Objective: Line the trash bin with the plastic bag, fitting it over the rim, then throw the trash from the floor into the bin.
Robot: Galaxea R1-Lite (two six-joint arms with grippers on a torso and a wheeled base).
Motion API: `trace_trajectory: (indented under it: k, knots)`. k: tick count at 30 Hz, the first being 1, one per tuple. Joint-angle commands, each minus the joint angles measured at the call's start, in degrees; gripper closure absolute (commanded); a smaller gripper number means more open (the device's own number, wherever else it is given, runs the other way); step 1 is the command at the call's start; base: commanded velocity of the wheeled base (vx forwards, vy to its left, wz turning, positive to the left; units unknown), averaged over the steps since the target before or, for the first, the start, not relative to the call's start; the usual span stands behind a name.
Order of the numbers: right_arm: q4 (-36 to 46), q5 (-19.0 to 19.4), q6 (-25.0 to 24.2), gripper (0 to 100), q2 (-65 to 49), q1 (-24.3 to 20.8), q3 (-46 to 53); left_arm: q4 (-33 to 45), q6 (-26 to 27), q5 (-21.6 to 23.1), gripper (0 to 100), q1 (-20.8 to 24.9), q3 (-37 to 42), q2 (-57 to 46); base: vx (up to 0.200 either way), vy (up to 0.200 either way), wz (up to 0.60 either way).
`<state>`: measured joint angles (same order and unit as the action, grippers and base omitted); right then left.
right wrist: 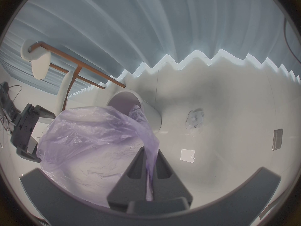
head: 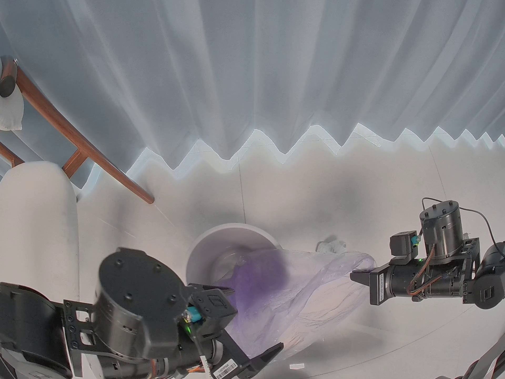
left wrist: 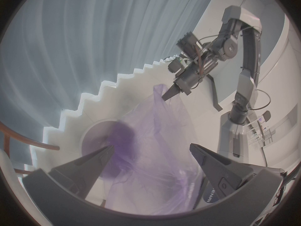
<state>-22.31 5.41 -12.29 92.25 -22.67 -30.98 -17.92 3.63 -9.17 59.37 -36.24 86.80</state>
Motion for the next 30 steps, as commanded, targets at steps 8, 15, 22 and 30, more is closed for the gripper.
trace_trajectory:
  k: [8, 15, 22, 30]
  knots:
    - [-0.1, 0.0, -0.1, 100, -0.4, 0.1, -0.8, -0.1, 4.3, -7.6, 0, -2.9, -2.0, 7.0, 0.000, 0.000, 0.00]
    - [0.0, 0.3, -0.5, 100, 0.0, 4.1, -5.1, -0.1, 6.6, -7.4, 0, -3.5, 0.5, 6.5, 0.000, 0.000, 0.00]
    - [0.0, 1.6, -0.3, 100, -0.3, 7.2, -6.3, -0.1, 8.3, -7.4, 0, -6.6, 2.6, 4.3, 0.000, 0.000, 0.00]
    - [0.0, 1.7, -0.3, 100, 1.0, 10.5, -8.0, -0.1, 11.0, -4.5, 0, -10.9, 7.0, -0.8, 0.000, 0.000, 0.00]
